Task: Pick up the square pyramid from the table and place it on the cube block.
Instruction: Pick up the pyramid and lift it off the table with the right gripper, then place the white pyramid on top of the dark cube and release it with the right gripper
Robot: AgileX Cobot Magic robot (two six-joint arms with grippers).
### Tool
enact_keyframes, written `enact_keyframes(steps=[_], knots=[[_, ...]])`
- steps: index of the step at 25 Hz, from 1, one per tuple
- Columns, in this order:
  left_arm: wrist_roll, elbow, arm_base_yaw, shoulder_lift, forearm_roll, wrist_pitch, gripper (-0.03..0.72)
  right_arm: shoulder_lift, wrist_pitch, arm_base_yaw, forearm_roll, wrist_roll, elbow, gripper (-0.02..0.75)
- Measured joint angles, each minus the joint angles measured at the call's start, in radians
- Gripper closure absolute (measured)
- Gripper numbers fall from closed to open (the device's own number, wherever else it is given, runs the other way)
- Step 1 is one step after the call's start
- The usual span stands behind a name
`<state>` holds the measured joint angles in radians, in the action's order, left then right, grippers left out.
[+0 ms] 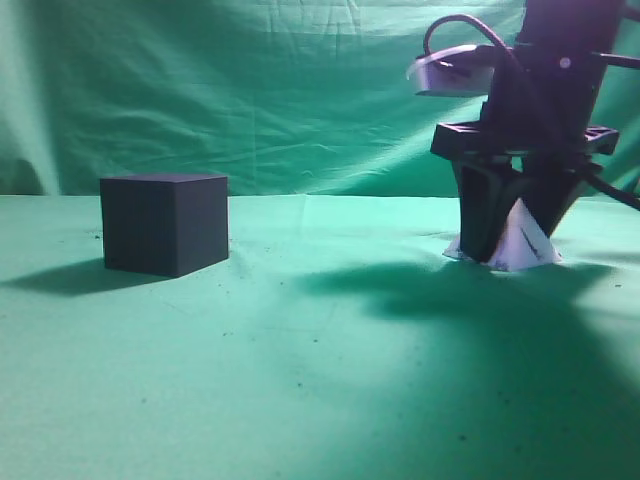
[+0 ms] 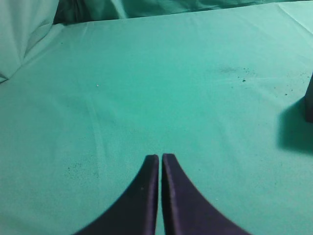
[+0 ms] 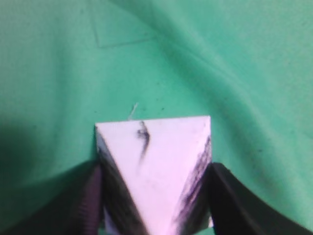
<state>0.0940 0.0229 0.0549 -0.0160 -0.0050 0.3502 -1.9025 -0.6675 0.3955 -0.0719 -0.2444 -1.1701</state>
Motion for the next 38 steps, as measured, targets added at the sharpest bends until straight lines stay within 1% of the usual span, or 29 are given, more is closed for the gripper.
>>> enact_keyframes(steps=[2,4,8,18,20,22,28,31,34,38], knots=[[0.0,0.0,0.0,0.0,0.0,0.0,0.688,0.002,0.0,0.002,0.007,0.0,-0.007,0.38],[0.0,0.0,0.0,0.0,0.0,0.0,0.688,0.002,-0.005,0.002,0.009,0.0,-0.013,0.371],[0.0,0.0,0.0,0.0,0.0,0.0,0.688,-0.006,-0.077,0.002,0.013,0.0,-0.062,0.371],[0.0,0.0,0.0,0.0,0.0,0.0,0.688,0.081,-0.265,0.006,0.017,0.0,-0.307,0.371],[0.0,0.0,0.0,0.0,0.0,0.0,0.688,0.086,-0.333,0.034,0.017,0.0,-0.376,0.371],[0.0,0.0,0.0,0.0,0.0,0.0,0.688,0.086,-0.389,0.084,0.017,0.0,-0.441,0.371],[0.0,0.0,0.0,0.0,0.0,0.0,0.688,0.003,-0.497,0.283,0.009,0.008,-0.657,0.371],[0.0,0.0,0.0,0.0,0.0,0.0,0.688,-0.09,-0.526,0.352,0.007,0.008,-0.744,0.371],[0.0,0.0,0.0,0.0,0.0,0.0,0.688,-0.186,-0.535,0.395,0.007,0.01,-0.818,0.371],[0.0,0.0,0.0,0.0,0.0,0.0,0.688,-0.279,-0.548,0.412,0.011,0.012,-0.879,0.371]])
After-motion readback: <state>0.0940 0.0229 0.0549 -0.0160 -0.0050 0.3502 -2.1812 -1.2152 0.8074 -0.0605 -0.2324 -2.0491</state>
